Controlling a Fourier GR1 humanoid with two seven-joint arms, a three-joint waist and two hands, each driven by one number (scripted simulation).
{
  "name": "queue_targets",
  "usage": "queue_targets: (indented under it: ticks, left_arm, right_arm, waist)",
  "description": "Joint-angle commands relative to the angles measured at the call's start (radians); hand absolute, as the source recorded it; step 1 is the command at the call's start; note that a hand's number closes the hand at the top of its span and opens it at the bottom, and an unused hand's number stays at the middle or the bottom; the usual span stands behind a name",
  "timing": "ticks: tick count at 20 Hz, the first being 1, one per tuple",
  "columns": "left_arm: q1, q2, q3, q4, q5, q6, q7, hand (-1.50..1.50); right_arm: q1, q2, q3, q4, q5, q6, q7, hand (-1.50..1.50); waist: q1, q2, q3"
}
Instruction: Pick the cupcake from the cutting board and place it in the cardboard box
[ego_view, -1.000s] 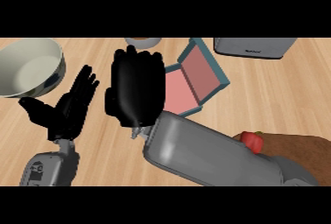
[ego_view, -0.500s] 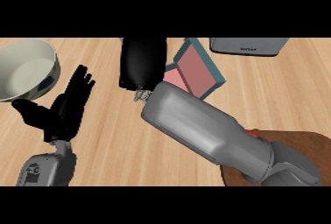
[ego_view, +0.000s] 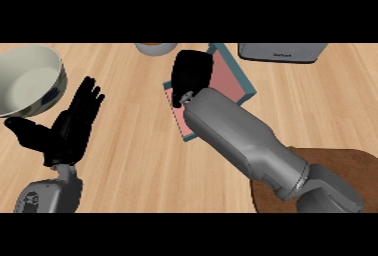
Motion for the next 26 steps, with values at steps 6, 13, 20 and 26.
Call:
queue_targets:
  ticks: [6, 13, 20, 26]
  left_arm:
    - [0.028, -0.007, 0.009, -0.004, -0.008, 0.011, -0.028, 0.0]
    - [0.005, 0.013, 0.012, -0.04, -0.011, 0.017, 0.025, 0.0]
    - [0.054, 0.002, 0.016, -0.038, 0.002, 0.008, -0.006, 0.0]
    - [0.034, 0.011, 0.032, -0.028, -0.002, 0.018, 0.002, 0.0]
  right_arm:
    - [0.016, 0.003, -0.025, 0.106, -0.025, -0.299, -0.154, -1.5]
    - [-0.022, 0.003, -0.11, 0.049, 0.003, -0.646, -0.232, -1.5]
    - [0.044, 0.003, -0.276, -0.15, -0.208, -0.829, -0.301, -1.5]
    - [0.225, 0.003, -0.303, -0.291, -0.361, -0.909, -0.53, -1.5]
  waist:
    - [-0.015, 0.002, 0.002]
    - [-0.024, -0.003, 0.003]
    - [-0.027, -0.007, 0.004]
    - [-0.05, -0.008, 0.003]
